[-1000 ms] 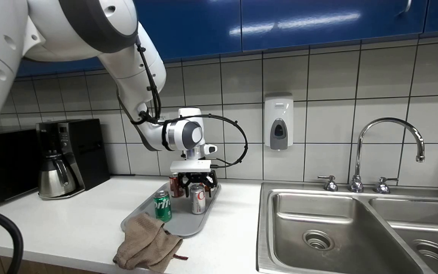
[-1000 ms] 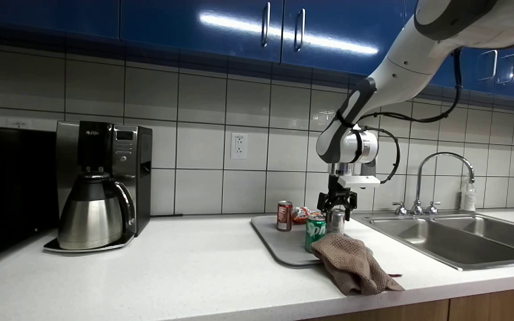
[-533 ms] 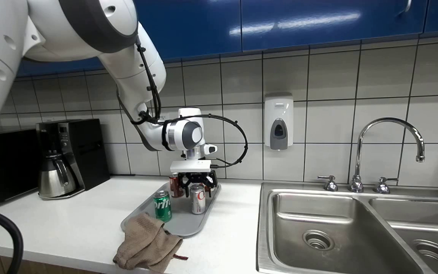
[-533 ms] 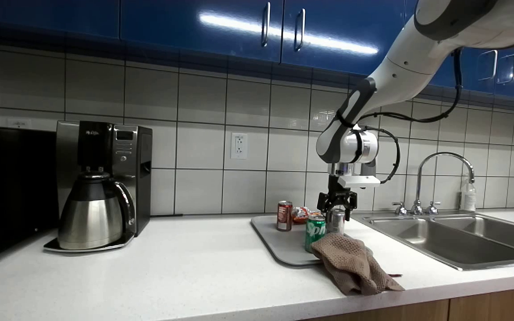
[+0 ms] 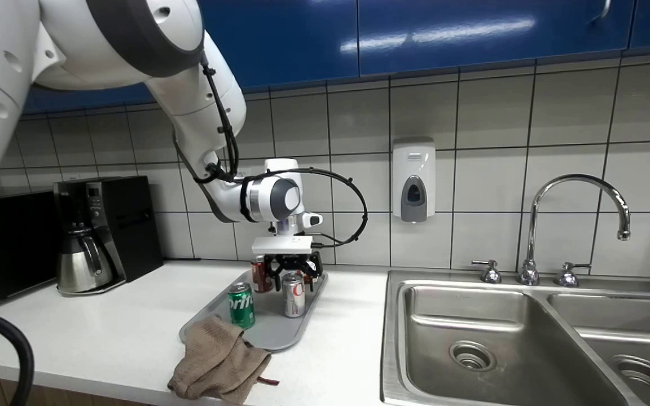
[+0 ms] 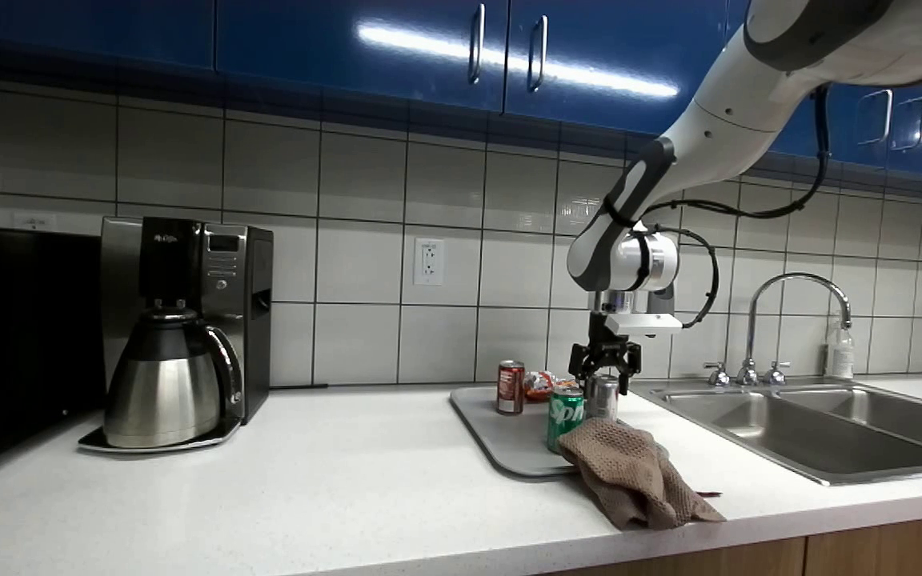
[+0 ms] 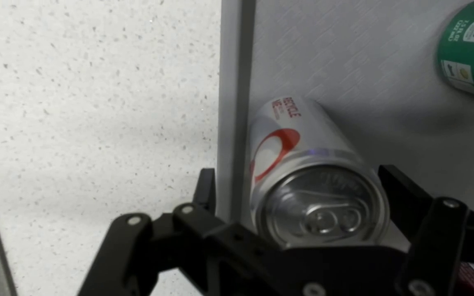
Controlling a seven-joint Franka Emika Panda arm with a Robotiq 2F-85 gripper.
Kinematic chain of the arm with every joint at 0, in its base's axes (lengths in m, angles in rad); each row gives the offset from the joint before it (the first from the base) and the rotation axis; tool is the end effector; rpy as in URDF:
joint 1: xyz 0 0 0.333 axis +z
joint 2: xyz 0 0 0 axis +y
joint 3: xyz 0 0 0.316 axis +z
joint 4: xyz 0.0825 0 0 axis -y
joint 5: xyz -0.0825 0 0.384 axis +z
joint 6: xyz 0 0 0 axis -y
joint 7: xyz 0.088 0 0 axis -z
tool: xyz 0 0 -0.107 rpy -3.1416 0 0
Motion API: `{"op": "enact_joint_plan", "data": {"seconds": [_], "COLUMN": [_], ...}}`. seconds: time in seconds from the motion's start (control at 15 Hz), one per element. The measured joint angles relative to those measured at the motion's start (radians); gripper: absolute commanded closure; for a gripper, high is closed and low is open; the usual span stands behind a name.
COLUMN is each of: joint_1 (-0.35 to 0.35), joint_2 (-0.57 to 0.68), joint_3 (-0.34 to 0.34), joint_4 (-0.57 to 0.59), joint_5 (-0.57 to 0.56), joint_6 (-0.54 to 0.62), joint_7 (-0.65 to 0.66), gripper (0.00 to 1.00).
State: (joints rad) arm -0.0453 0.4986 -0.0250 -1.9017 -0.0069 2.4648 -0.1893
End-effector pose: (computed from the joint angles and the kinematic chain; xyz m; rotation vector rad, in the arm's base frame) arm 0.6369 -0.0440 0.2425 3.1092 0.1987 0.0966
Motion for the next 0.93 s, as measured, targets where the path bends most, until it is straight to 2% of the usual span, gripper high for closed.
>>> {"op": "enact_joint_plan", "data": {"seconds": [0.93], "joint_1": [0.000], "joint_2": [0.005], "joint_3": [0.001], "joint_4": [0.001], "joint_5": [0.000], "joint_6": [-0.003], "joint_7": [0.014], "gripper": [0.00]}}
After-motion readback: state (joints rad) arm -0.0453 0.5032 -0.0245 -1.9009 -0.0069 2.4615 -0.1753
